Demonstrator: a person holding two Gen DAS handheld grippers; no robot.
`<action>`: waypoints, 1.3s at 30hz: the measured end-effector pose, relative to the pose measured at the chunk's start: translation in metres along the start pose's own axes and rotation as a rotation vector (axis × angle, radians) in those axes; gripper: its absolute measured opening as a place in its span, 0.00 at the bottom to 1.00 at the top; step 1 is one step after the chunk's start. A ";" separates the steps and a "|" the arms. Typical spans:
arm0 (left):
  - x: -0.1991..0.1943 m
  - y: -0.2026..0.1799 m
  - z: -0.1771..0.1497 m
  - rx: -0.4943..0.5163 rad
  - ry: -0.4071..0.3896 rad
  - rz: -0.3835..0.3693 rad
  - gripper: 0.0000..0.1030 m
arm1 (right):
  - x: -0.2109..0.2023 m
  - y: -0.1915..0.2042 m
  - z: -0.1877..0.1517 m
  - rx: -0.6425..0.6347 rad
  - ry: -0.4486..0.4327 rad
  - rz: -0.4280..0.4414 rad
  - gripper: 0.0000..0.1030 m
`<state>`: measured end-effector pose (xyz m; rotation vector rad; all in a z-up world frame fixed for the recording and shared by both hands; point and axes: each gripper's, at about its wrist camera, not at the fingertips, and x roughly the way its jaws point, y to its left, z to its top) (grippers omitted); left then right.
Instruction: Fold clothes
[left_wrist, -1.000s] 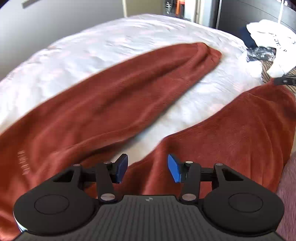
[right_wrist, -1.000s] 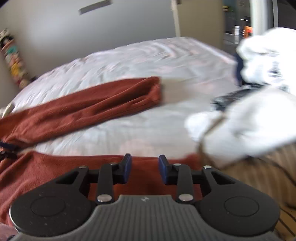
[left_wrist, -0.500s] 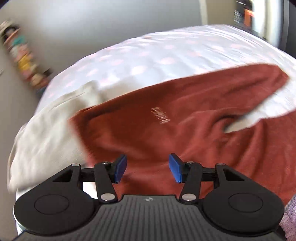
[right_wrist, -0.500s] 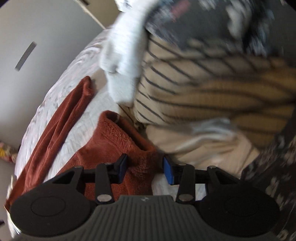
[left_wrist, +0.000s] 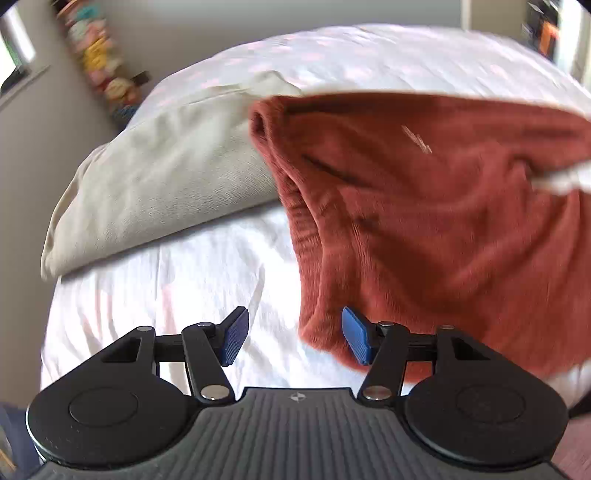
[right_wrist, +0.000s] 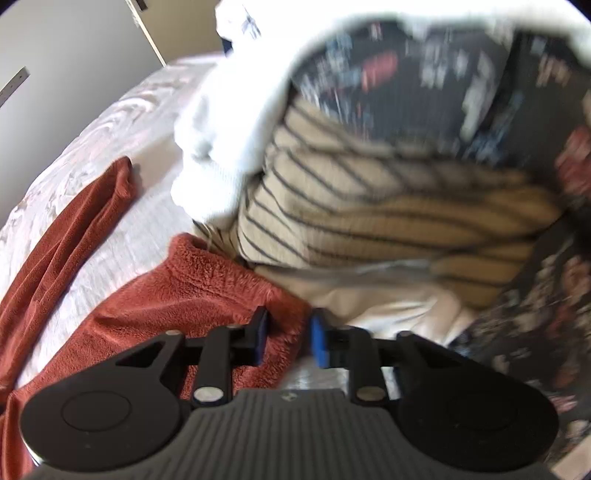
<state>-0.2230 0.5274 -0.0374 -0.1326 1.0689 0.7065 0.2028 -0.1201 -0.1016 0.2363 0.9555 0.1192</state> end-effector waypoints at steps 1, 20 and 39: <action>0.002 -0.002 -0.003 0.044 0.004 -0.004 0.53 | -0.007 0.003 -0.001 -0.016 -0.018 -0.011 0.32; 0.039 -0.074 -0.071 1.320 -0.058 -0.023 0.53 | -0.058 0.031 -0.048 -0.349 -0.162 -0.093 0.67; 0.083 -0.101 -0.071 1.429 0.097 -0.109 0.47 | -0.045 0.057 -0.065 -1.017 -0.111 -0.113 0.67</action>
